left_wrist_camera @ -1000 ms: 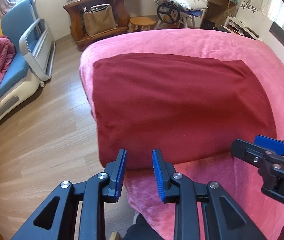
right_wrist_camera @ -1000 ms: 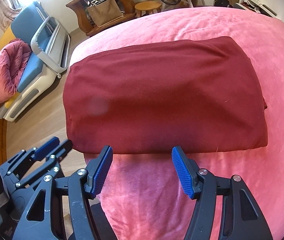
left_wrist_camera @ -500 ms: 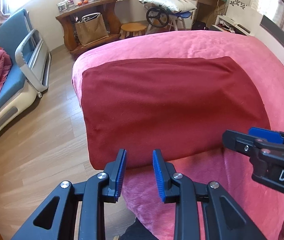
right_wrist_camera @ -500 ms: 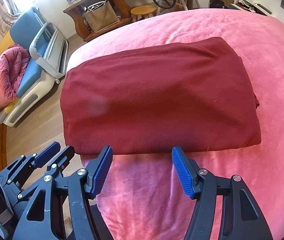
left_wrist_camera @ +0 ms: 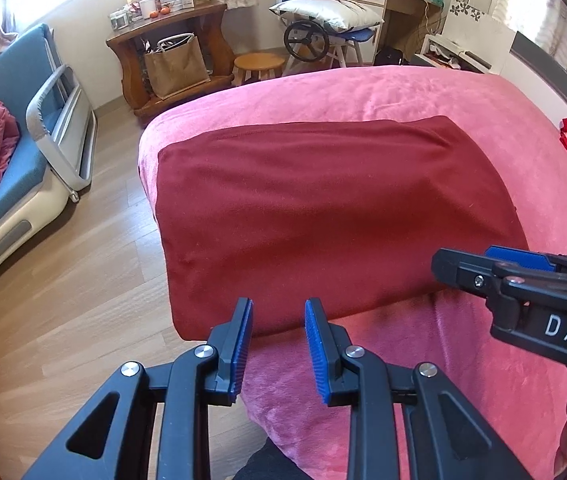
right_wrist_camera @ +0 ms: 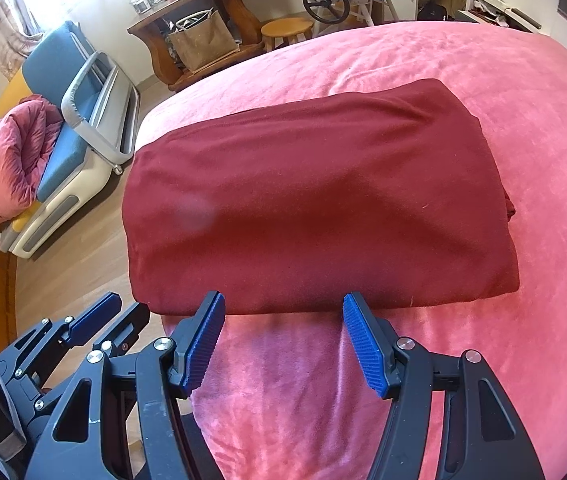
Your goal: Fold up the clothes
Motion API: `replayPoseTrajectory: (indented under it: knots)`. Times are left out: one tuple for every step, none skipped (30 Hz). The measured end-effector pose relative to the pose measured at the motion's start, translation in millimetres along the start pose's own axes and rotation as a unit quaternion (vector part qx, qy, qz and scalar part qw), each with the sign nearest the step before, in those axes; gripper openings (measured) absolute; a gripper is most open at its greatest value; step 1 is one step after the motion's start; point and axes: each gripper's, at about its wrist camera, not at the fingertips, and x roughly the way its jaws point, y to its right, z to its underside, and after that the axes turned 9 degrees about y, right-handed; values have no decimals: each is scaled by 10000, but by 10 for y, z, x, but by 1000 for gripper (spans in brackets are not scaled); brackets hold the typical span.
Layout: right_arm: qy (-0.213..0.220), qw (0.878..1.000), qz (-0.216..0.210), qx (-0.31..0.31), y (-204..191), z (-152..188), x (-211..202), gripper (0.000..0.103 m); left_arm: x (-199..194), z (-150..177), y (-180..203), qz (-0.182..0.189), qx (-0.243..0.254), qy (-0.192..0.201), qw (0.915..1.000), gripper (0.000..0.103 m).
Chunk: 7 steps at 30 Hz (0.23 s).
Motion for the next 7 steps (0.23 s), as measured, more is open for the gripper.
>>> replayPoseTrajectory:
  knots:
    - [-2,10000,0,2,1,2,4,63,-12,2,-10,57,-51,63,10000,27]
    - [-4,10000,1,4,2,4,8,63,-25,3,-20,116,-104,131,9998,27]
    - [-5,10000,-1,6,3,7,11,63,-39,4,-25,144,-128,193,9996,27]
    - [-5,10000,-11,11,3,11,12,63,-50,1,-24,129,-121,247,9995,27]
    - [-11,10000,-24,18,3,14,16,63,-60,-3,-22,108,-110,300,9994,27]
    - [-15,10000,-24,25,1,16,21,63,-74,-3,-24,82,-107,356,9993,26]
    - [-19,10000,-25,28,-1,18,26,63,-86,-4,-25,67,-109,409,9991,26]
